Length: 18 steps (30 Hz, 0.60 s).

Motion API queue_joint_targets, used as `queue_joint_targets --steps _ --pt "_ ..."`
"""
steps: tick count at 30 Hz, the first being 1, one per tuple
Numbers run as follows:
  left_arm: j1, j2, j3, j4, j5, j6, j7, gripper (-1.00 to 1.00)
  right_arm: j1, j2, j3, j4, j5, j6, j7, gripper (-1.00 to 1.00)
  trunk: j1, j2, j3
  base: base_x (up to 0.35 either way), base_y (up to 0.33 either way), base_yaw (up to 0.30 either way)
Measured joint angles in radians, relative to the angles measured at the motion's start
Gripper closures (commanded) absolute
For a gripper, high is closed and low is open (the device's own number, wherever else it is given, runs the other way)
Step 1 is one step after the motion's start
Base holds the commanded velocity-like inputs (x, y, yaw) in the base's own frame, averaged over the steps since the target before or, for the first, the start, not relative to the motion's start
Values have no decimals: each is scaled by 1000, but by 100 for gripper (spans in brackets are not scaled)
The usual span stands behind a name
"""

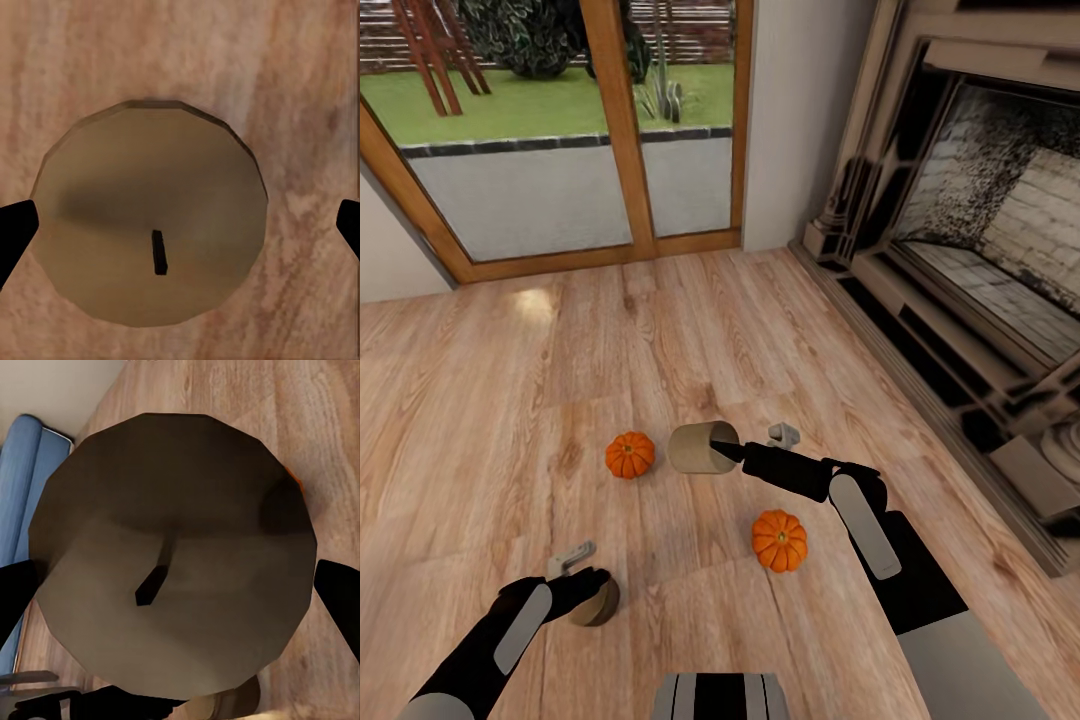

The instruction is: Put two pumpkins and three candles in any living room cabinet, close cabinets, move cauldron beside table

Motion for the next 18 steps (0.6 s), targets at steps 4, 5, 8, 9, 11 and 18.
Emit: queue_joint_targets --steps 4,5,8,9,11,18 --pt "0 0 -1 0 0 0 0 -100 0 0 0 0 1 0 0 100 0 0 0 17 0 0" --pt "0 0 -1 0 0 0 0 -100 0 0 0 0 1 0 0 100 0 0 0 5 0 0" --pt "0 0 -1 0 0 0 0 -100 0 0 0 0 2 0 0 100 0 0 0 2 2 0" --pt "0 0 -1 0 0 0 0 -100 0 0 0 0 3 0 0 100 0 0 0 1 41 0" --pt "0 0 0 -1 0 0 0 -100 0 -1 0 0 3 0 0 100 0 0 0 0 92 0" --pt "0 1 0 0 0 0 0 -100 0 0 0 0 4 0 0 100 0 0 0 0 25 0"
